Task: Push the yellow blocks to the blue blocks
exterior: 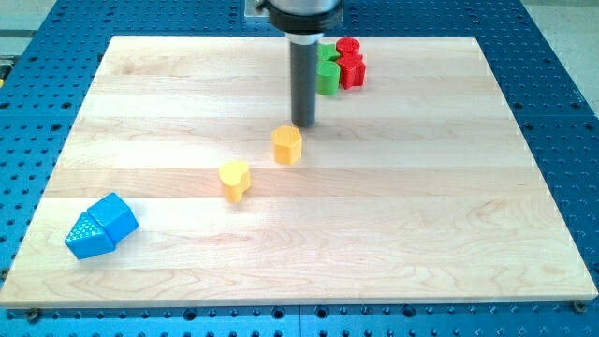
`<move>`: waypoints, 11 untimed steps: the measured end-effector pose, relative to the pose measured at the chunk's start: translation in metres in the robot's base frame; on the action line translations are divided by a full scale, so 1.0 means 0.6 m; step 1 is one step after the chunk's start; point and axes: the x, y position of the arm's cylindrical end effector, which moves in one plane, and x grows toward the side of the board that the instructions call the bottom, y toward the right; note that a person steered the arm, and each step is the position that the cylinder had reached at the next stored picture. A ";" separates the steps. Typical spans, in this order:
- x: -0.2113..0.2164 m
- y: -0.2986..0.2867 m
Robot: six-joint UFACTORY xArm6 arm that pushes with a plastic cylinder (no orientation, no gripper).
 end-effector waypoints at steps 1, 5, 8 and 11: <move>0.078 -0.057; 0.196 -0.114; 0.196 -0.060; 0.196 -0.012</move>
